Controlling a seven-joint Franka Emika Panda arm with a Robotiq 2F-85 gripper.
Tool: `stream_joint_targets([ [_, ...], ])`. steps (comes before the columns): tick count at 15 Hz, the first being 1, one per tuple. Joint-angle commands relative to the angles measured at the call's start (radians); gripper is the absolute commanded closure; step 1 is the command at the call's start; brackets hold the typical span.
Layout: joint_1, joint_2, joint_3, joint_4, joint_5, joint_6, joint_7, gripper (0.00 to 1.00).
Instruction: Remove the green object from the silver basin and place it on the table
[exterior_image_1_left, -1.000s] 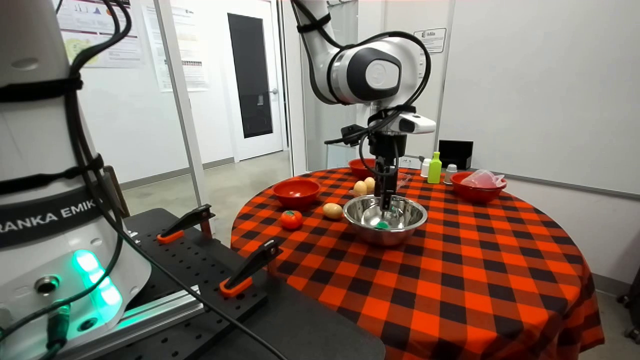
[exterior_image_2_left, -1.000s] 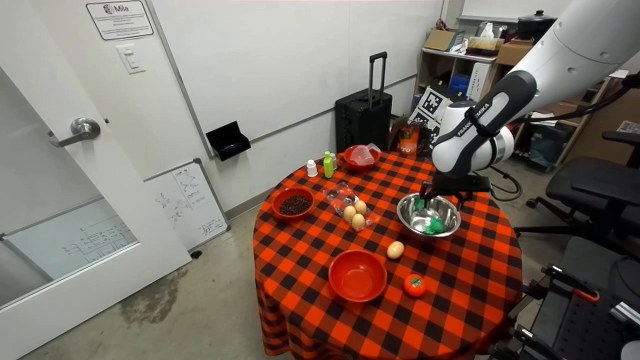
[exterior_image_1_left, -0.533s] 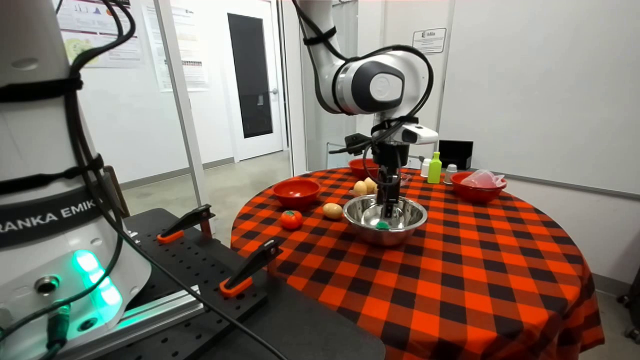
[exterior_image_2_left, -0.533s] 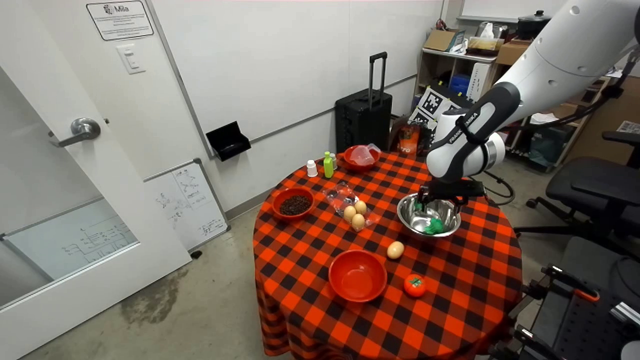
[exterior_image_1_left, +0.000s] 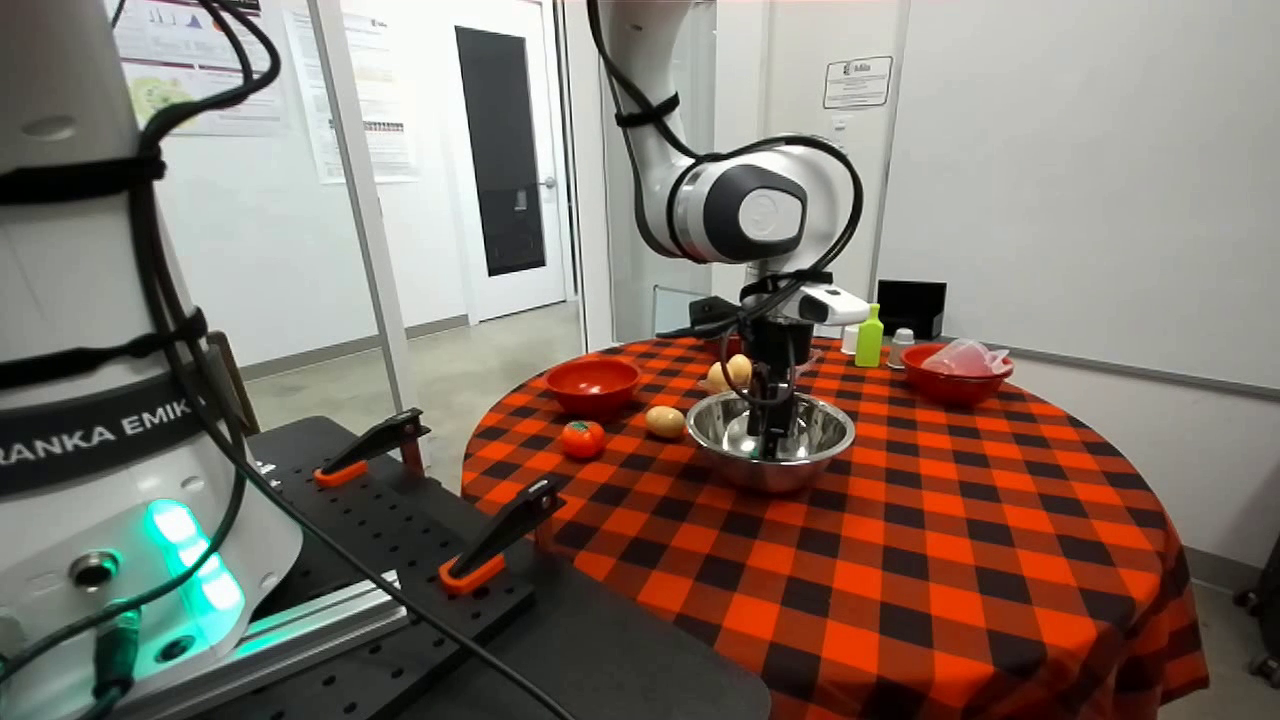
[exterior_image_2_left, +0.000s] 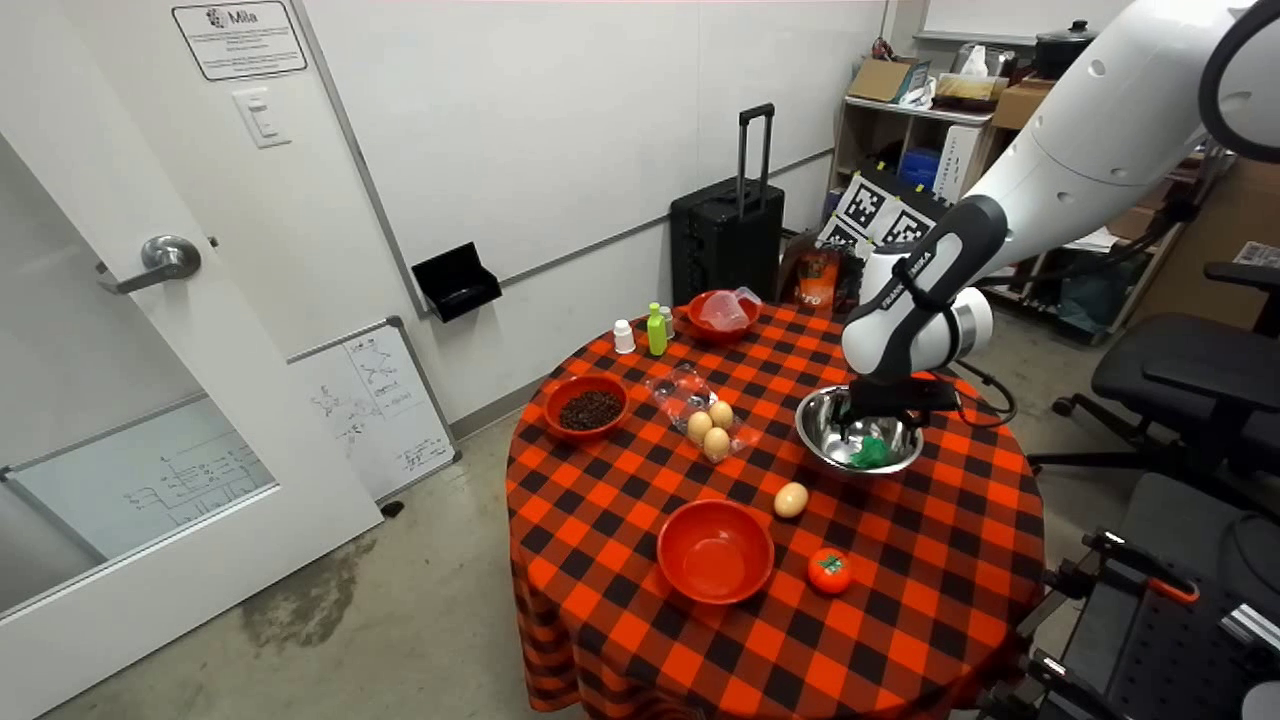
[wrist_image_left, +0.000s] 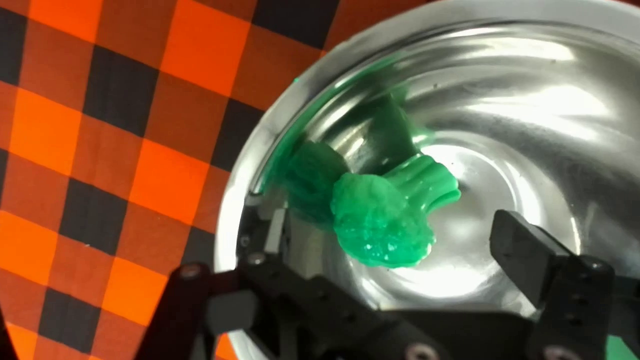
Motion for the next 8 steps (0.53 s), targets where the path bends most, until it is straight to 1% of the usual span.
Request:
stream_joint_targets([
  [1,-0.001,0.034,0.006,0.032,0.035,0.01,-0.031,0.0],
  [4,-0.002,0.045,0.007,0.04,0.038,0.009,-0.03,0.0],
  [5,-0.004,0.048,0.009,0.043,0.04,0.01,-0.032,0.25],
  [6,-0.004,0.049,0.009,0.044,0.041,0.009,-0.031,0.26],
  [8,-0.005,0.053,0.009,0.049,0.043,0.007,-0.032,0.4],
])
